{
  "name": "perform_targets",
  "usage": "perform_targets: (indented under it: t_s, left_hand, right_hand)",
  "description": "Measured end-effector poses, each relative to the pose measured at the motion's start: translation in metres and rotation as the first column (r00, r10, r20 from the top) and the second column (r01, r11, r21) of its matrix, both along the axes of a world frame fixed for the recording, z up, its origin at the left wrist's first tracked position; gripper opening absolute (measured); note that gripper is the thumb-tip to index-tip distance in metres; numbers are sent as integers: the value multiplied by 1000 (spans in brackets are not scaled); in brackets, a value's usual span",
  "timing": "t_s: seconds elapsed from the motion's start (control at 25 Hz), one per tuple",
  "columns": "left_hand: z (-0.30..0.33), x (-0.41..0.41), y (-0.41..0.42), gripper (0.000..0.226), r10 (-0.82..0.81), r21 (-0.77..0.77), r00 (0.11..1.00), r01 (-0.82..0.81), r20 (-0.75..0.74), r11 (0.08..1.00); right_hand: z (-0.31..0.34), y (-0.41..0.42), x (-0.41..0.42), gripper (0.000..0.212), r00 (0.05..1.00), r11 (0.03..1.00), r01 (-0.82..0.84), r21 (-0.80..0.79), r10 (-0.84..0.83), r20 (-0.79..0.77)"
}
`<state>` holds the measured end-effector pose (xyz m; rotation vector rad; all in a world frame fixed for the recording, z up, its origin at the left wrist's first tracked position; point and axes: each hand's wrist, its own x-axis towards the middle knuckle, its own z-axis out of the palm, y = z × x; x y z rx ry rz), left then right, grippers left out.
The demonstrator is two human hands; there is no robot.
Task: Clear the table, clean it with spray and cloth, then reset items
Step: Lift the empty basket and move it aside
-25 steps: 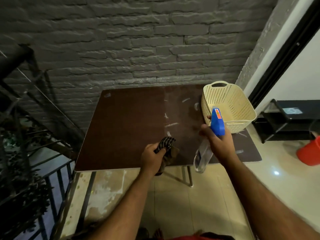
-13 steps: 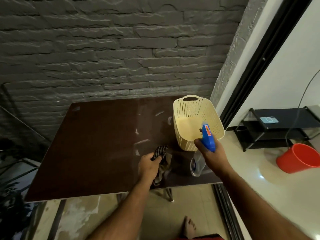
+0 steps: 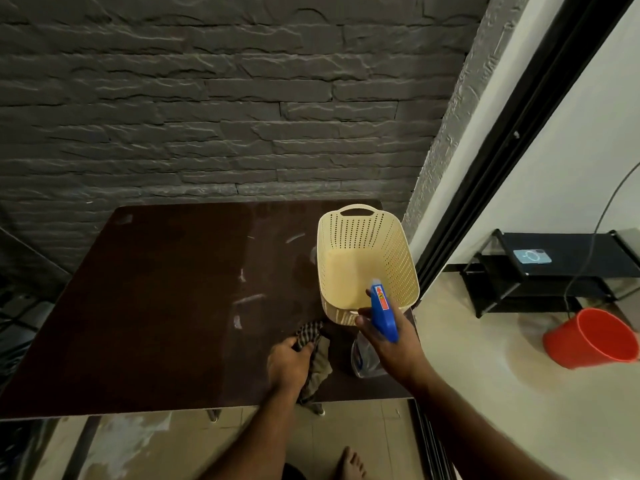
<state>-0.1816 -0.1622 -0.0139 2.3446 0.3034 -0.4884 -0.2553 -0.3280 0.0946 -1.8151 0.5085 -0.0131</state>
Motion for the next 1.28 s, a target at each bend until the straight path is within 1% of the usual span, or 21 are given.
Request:
perform_targets:
  t_s: [0.12,0.2,0.32,0.44,0.52,0.6,0.64,0.72,0.8,0.88,1.0,1.08,1.12,1.2,1.28]
  left_hand:
    - [-7,3,0,35,-50,33,998,51,-43,998]
    - [-11,6,2,35,-121,40,989,125,-88,991]
    - [-8,17,3,33,-187,-8,972,188,-142,982]
    - [2,36,-1,34,-139,-68,980,131,-143,989]
    - [10,51,-6,34,-87,-134,988,70,-127,989]
    - [20,67,-16,34,-51,-188,995,35,-80,982]
    - [27,74,-22,35,-35,-210,999,26,-42,977]
    - [41,88,-33,39,-13,-236,999,21,38,972]
    - [54,102,-44,47,-28,-216,995,47,93,975]
    - [61,114,-54,55,-87,-170,989,106,118,980]
    - [64,123,-67,66,-174,-94,981,181,85,979]
    - [56,119,-72,69,-186,-87,982,186,9,979]
    - [50,116,-73,67,-189,-101,982,186,-26,977]
    - [40,107,-73,57,-190,-157,979,176,-76,972]
    - [37,102,-75,47,-192,-191,977,172,-93,966]
  right_hand:
    - [-3,-4,3,72,1000,999,6,-34,-7,-17]
    - [-2,-8,5,68,1000,998,4,-68,-6,-28]
    - [5,-15,6,71,998,988,-57,-145,54,-28]
    - [14,-31,3,88,978,964,-202,-173,187,-97]
    - [21,-50,-2,99,933,908,-346,-236,307,-186]
    - [25,-72,-6,107,896,836,-433,-338,357,-264]
    - [27,-82,-6,105,897,827,-427,-365,338,-284]
    - [31,-98,1,90,934,847,-337,-412,244,-262]
    - [33,-109,18,73,966,842,-233,-486,141,-218]
    - [29,-116,42,64,979,825,-145,-546,40,-200]
    - [9,-124,70,64,969,827,-57,-559,-90,-231]
    - [-9,-128,79,69,951,843,-43,-536,-130,-281]
    - [-18,-128,81,72,941,858,-42,-512,-139,-309]
    - [-35,-129,83,72,927,891,-38,-452,-137,-348]
    - [-47,-130,85,61,917,924,-13,-382,-141,-373]
